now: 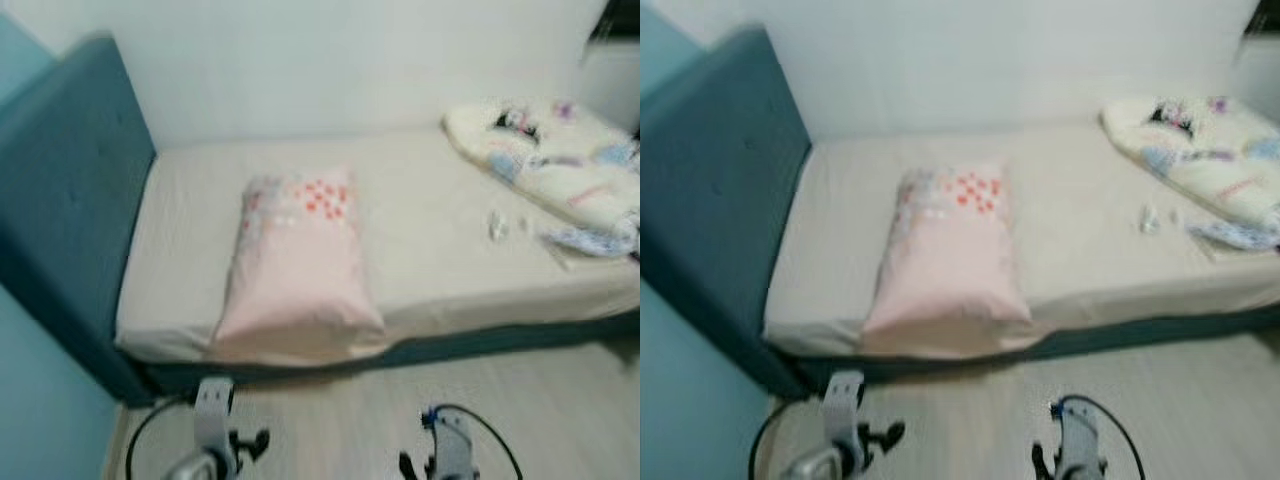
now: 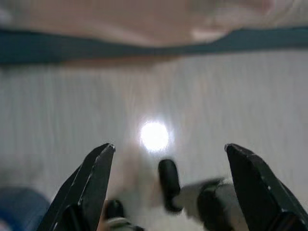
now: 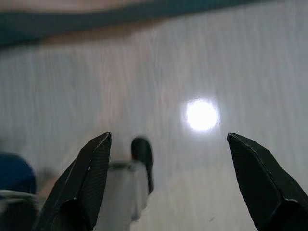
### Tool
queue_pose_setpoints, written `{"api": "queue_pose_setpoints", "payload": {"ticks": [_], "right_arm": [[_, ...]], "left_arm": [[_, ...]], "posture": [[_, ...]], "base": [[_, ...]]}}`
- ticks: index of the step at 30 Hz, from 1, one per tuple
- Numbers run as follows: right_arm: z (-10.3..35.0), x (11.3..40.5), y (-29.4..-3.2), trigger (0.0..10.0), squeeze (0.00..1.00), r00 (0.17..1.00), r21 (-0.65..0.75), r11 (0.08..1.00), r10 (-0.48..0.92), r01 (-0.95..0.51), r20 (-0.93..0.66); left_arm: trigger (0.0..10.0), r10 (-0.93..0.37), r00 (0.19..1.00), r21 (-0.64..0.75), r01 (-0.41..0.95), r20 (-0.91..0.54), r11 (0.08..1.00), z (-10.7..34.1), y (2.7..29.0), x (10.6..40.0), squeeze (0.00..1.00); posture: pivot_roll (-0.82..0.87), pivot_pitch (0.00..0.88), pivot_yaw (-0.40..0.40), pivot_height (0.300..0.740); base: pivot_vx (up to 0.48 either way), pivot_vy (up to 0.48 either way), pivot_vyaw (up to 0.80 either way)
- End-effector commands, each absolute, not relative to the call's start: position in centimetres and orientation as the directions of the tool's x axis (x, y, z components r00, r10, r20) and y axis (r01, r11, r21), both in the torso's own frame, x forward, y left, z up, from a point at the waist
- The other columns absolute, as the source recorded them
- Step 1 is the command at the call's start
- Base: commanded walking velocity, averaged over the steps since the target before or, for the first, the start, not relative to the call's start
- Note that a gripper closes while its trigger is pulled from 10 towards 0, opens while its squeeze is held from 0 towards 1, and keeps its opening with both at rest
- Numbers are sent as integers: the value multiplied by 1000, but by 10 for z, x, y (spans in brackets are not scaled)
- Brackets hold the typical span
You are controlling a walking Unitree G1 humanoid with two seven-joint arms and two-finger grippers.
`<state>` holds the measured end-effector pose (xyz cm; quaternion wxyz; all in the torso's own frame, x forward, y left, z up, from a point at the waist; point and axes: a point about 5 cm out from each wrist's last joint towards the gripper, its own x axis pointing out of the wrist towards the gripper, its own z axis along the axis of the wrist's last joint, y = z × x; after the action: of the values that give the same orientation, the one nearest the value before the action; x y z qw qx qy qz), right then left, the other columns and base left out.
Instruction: Clean up the room
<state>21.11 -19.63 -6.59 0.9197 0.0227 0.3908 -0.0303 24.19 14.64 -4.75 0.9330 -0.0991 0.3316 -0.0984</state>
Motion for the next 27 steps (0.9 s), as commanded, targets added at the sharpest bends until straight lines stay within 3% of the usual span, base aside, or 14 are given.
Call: {"api": "queue_pose_setpoints", "payload": {"ticks": [1, 27], "right_arm": [[-70, 204, -193, 10000, 0, 678, 35, 995, -35, 90, -734], [-70, 205, -194, 10000, 0, 674, 28, 996, -33, 79, -738]], "left_arm": [[10000, -249, 738, -249, 113, -628, 962, -54, 148, 232, 0], [10000, -267, 746, -270, 122, -609, 955, -51, 147, 236, 0]], "posture": [[-29, 86, -11, 740], [-28, 78, -16, 740]], "base": [[349, 0, 0], [348, 0, 0]]}}
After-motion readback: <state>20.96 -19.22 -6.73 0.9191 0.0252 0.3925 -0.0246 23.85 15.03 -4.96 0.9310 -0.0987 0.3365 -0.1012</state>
